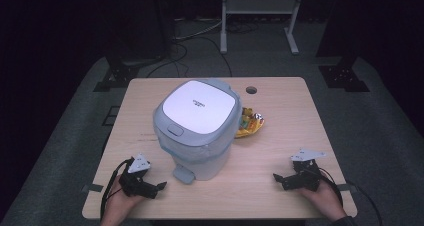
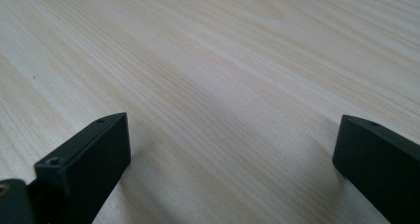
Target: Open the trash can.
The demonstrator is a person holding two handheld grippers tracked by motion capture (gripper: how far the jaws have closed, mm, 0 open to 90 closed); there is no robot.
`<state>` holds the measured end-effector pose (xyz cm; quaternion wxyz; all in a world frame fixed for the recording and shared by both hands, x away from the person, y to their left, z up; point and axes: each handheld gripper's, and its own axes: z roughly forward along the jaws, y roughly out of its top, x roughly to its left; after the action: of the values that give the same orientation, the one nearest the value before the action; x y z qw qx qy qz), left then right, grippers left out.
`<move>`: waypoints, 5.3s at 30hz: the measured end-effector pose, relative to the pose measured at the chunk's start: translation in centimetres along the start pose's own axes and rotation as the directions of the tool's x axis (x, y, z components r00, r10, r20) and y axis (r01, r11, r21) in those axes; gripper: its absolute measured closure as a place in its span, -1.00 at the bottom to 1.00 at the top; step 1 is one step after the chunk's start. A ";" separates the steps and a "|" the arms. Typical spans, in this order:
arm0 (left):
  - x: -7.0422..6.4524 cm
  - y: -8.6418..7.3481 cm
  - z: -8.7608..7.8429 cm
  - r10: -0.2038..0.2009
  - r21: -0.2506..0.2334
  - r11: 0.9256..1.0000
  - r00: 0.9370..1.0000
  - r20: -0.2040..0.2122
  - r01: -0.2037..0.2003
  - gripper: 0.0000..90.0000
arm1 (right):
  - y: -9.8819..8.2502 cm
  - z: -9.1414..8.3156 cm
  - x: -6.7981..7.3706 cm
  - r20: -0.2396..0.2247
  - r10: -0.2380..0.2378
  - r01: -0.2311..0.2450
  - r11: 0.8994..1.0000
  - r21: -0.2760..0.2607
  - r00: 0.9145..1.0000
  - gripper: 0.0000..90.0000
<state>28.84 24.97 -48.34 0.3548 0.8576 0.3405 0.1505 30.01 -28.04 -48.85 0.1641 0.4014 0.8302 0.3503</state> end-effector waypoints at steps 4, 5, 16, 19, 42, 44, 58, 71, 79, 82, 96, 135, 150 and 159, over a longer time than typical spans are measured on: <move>0.0 0.0 0.0 -0.009 -0.007 1.000 1.000 0.009 0.009 -1.00 | 0.0 0.0 0.0 0.000 0.000 0.000 1.000 0.000 1.000 -0.99; 0.1 0.1 0.0 -0.017 -0.010 1.000 1.000 0.019 0.018 -1.00 | 0.0 0.0 0.0 0.000 0.000 0.000 1.000 0.000 1.000 -0.99; -0.2 0.5 -1.3 -0.033 -0.051 0.998 0.999 0.029 0.035 -0.79 | 0.0 0.0 0.0 0.000 0.000 0.000 1.000 0.000 1.000 -0.99; -0.3 0.7 -1.8 -0.038 -0.072 0.997 0.999 0.034 0.041 -0.63 | 0.0 0.0 0.0 0.000 0.000 0.000 1.000 0.000 1.000 -0.99; -0.5 2.5 -5.5 -0.039 -0.178 0.983 0.996 0.079 0.053 0.19 | 0.0 0.0 0.0 0.000 0.000 0.000 1.000 0.000 1.000 -0.99; -0.5 2.8 -6.0 -0.037 -0.186 0.981 0.996 0.081 0.052 0.30 | 0.0 0.0 0.0 0.000 0.000 0.000 1.000 0.000 1.000 -0.99; -1.2 4.9 -8.2 -0.020 -0.196 0.979 0.990 0.139 0.047 1.00 | 0.0 0.0 0.0 0.000 -0.001 0.001 1.000 0.000 1.000 -0.99; -1.7 7.7 -10.0 0.024 -0.235 0.972 0.982 0.189 0.022 1.00 | 0.0 0.0 0.0 0.000 0.000 0.000 1.000 0.000 1.000 -0.99; -1.9 9.5 -11.6 0.043 -0.254 0.967 0.977 0.209 0.011 1.00 | 0.0 0.0 0.0 0.000 0.000 0.000 1.000 0.000 1.000 -0.99; -1.9 10.1 -12.1 0.051 -0.270 0.963 0.976 0.211 0.008 1.00 | 0.0 0.0 0.0 0.001 -0.001 0.001 1.000 0.000 1.000 -0.99; -2.3 13.3 -14.3 0.098 -0.333 0.943 0.968 0.229 -0.016 1.00 | 0.0 0.0 0.0 0.000 -0.001 0.001 1.000 0.000 1.000 -0.99; -2.0 18.7 -12.7 0.181 -0.385 0.921 0.942 0.282 -0.061 1.00 | 0.0 0.0 0.0 0.000 -0.001 0.001 1.000 0.000 1.000 -0.99; -1.4 18.4 -11.9 0.181 -0.384 0.922 0.923 0.339 -0.040 1.00 | 0.0 0.0 0.0 0.000 -0.001 0.001 1.000 0.000 1.000 -0.99; -1.3 18.2 -11.9 0.196 -0.411 0.911 0.917 0.347 -0.040 0.99 | 0.0 0.0 0.0 0.000 -0.001 0.001 1.000 0.000 1.000 -0.99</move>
<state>30.65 20.67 -27.07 0.5699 0.8002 0.1740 0.0682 30.02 -28.05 -48.85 0.1641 0.4011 0.8303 0.3503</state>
